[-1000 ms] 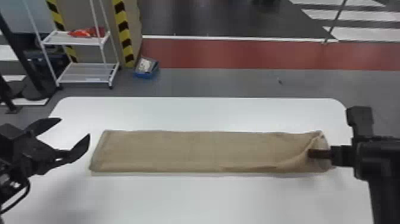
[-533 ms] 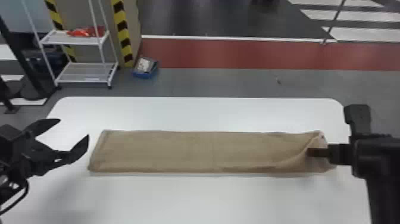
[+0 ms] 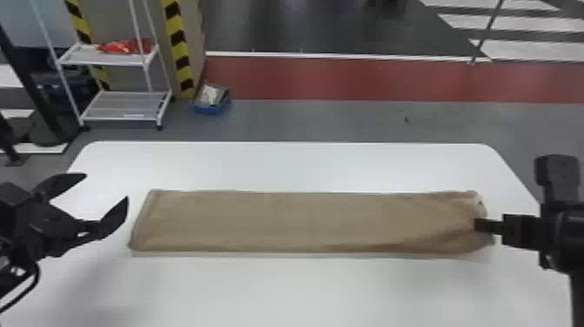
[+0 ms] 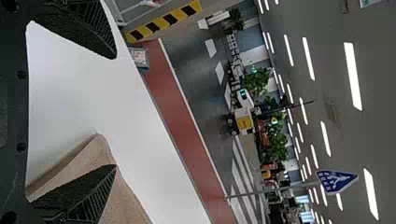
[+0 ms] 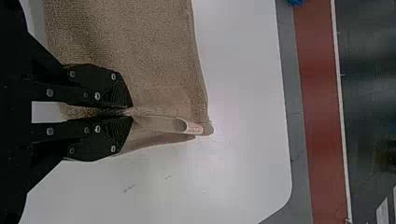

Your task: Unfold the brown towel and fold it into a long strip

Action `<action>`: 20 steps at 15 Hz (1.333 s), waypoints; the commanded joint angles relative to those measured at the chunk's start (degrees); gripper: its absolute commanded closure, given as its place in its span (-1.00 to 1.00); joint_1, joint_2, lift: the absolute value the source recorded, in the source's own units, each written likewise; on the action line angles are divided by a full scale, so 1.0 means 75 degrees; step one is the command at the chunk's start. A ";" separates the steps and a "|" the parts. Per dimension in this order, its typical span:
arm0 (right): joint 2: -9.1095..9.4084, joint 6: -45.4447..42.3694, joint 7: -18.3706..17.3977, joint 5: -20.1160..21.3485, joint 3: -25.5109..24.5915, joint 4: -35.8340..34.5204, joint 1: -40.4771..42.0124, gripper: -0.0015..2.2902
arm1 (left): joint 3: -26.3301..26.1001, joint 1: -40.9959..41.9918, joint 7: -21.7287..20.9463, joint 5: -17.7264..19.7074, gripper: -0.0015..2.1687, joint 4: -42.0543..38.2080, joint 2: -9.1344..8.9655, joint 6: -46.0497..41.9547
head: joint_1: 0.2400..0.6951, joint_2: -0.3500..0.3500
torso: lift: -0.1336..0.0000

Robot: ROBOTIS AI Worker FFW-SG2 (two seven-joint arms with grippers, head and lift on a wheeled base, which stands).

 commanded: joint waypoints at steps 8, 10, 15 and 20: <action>-0.0108 0.0299 -0.0025 -0.0239 -0.1018 -0.0874 0.1243 -0.94 | -0.0152 -0.0047 -0.0024 -0.0004 -0.96 -0.0042 -0.0011 -0.0023 | 1.00 -0.37 | -0.72; -0.0108 0.0370 -0.0025 -0.0380 -0.1194 -0.1073 0.1301 -0.94 | -0.0152 -0.0058 -0.0036 -0.0004 -0.96 -0.0042 -0.0011 -0.0023 | 1.00 -0.41 | -0.72; -0.0096 0.0932 -0.0025 -0.1153 -0.1674 -0.1811 0.1489 -0.94 | -0.0175 -0.0047 -0.0141 0.0055 -0.95 -0.0042 -0.0022 -0.0141 | 1.00 -0.45 | -0.72; -0.0108 0.1049 -0.0025 -0.1294 -0.1932 -0.2104 0.1582 -0.94 | -0.0585 0.0047 -0.0950 0.0863 -0.89 -0.0488 -0.0046 0.0961 | 1.00 -0.57 | -0.72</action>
